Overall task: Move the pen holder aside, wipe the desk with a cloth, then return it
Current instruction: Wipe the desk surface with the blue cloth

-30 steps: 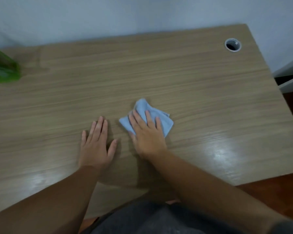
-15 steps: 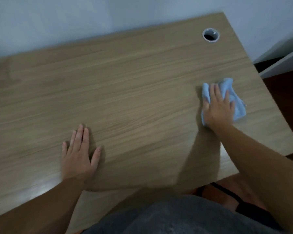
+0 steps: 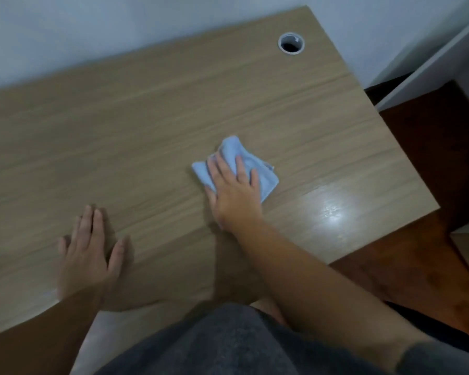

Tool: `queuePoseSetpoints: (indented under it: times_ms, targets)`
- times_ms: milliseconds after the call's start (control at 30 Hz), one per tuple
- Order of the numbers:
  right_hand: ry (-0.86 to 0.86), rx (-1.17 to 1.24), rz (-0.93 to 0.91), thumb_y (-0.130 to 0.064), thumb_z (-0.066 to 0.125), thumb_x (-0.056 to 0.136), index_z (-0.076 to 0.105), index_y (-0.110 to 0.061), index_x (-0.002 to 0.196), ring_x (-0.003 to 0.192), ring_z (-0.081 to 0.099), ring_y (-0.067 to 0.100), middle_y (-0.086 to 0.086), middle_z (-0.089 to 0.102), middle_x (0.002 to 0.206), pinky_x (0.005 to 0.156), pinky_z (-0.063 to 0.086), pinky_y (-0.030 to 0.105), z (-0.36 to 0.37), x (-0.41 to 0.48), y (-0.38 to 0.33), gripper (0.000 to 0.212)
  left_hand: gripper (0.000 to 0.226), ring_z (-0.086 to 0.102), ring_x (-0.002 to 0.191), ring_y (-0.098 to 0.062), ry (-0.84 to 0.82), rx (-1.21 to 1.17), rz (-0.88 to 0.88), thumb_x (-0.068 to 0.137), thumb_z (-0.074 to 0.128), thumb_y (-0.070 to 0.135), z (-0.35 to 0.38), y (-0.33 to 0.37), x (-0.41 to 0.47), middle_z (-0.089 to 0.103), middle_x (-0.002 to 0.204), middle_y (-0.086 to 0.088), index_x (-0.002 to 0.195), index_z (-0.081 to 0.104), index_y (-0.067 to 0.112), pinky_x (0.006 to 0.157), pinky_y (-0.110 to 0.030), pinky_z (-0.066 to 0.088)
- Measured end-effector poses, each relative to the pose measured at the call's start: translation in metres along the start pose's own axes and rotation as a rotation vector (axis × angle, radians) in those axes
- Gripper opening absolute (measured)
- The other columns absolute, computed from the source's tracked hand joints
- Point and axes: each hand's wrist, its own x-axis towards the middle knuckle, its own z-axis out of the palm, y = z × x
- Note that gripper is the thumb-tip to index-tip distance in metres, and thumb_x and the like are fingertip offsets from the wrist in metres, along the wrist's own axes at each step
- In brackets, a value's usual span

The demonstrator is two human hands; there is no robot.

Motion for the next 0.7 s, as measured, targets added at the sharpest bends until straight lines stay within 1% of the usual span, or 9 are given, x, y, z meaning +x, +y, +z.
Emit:
queuePoseSetpoints:
  times_ms: [67, 133, 267, 367, 467, 533, 567, 633, 700]
  targets:
    - [0.007, 0.018, 0.123, -0.050, 0.033, 0.091, 0.027, -0.034, 0.146, 0.144, 0.021, 0.027, -0.015, 0.027, 0.154, 0.111, 0.017, 0.054, -0.007, 0.030, 0.044, 0.057, 0.074, 0.016, 0.145, -0.028, 0.015, -0.005, -0.003, 0.089, 0.017, 0.056, 0.001, 0.001, 0.000, 0.013, 0.159, -0.007, 0.149, 0.015, 0.014, 0.113, -0.053, 0.017]
    - [0.040, 0.020, 0.284, -0.048, 0.030, 0.094, 0.023, -0.034, 0.147, 0.144, 0.018, 0.029, -0.013, 0.023, 0.156, 0.111, 0.015, 0.056, -0.016, 0.043, 0.099, 0.055, 0.074, 0.018, 0.145, -0.030, 0.029, -0.017, -0.006, 0.089, 0.018, 0.056, 0.001, 0.001, -0.001, 0.015, 0.159, -0.008, 0.149, 0.017, 0.013, 0.112, -0.053, 0.017]
    - [0.058, -0.010, 0.469, -0.045, 0.024, 0.097, 0.016, -0.029, 0.149, 0.144, 0.013, 0.037, -0.002, 0.018, 0.158, 0.111, 0.014, 0.062, -0.038, 0.015, 0.198, 0.055, 0.075, 0.015, 0.146, -0.028, 0.030, -0.040, -0.005, 0.088, 0.019, 0.055, 0.000, 0.002, -0.002, 0.013, 0.160, -0.007, 0.149, 0.017, 0.012, 0.114, -0.051, 0.013]
    - [0.100, 0.026, 0.660, -0.047, 0.019, 0.093, 0.012, -0.031, 0.147, 0.145, 0.008, 0.034, -0.003, 0.012, 0.159, 0.111, 0.009, 0.062, -0.051, -0.007, 0.231, 0.058, 0.076, 0.011, 0.147, -0.024, 0.020, -0.041, -0.014, 0.088, 0.017, 0.056, -0.001, 0.005, -0.002, 0.010, 0.160, -0.004, 0.150, 0.015, 0.013, 0.116, -0.050, 0.011]
    - [0.141, 0.022, 0.782, -0.046, 0.019, 0.094, 0.010, -0.028, 0.148, 0.145, 0.006, 0.035, -0.004, 0.010, 0.159, 0.112, 0.010, 0.062, -0.060, 0.020, 0.233, 0.057, 0.075, 0.007, 0.148, -0.020, 0.004, -0.043, -0.018, 0.088, 0.016, 0.057, -0.003, 0.006, -0.003, 0.006, 0.161, -0.001, 0.151, 0.011, 0.017, 0.118, -0.048, 0.011]
    - [0.139, 0.033, 0.821, -0.047, 0.018, 0.095, 0.010, -0.024, 0.148, 0.145, 0.007, 0.036, -0.002, 0.010, 0.159, 0.112, 0.011, 0.061, -0.066, 0.053, 0.230, 0.059, 0.074, 0.004, 0.148, -0.017, -0.004, -0.053, -0.020, 0.089, 0.015, 0.058, -0.003, 0.004, -0.002, 0.003, 0.161, 0.002, 0.151, 0.009, 0.019, 0.118, -0.047, 0.010]
    - [0.131, 0.024, 0.797, -0.049, 0.016, 0.094, 0.011, -0.021, 0.148, 0.144, 0.009, 0.036, 0.001, 0.011, 0.158, 0.112, 0.011, 0.061, -0.068, 0.072, 0.228, 0.061, 0.073, 0.002, 0.148, -0.016, -0.006, -0.053, -0.021, 0.089, 0.015, 0.058, -0.002, 0.003, -0.002, 0.002, 0.161, 0.003, 0.151, 0.008, 0.020, 0.119, -0.047, 0.010]
    - [0.104, -0.013, 0.688, -0.049, 0.013, 0.091, 0.014, -0.016, 0.146, 0.142, 0.013, 0.037, 0.007, 0.014, 0.156, 0.110, 0.012, 0.063, -0.066, 0.111, 0.217, 0.064, 0.073, -0.001, 0.147, -0.014, -0.004, -0.059, -0.027, 0.089, 0.016, 0.059, -0.001, 0.000, -0.002, 0.000, 0.161, 0.004, 0.151, 0.006, 0.021, 0.119, -0.047, 0.010]
    - [0.112, -0.040, 0.607, -0.049, 0.015, 0.092, 0.016, -0.016, 0.145, 0.141, 0.015, 0.038, 0.005, 0.016, 0.155, 0.109, 0.016, 0.063, -0.064, 0.149, 0.192, 0.063, 0.073, 0.000, 0.147, -0.013, -0.003, -0.090, -0.020, 0.089, 0.018, 0.059, 0.000, -0.001, -0.001, 0.001, 0.160, 0.005, 0.151, 0.008, 0.022, 0.119, -0.047, 0.010]
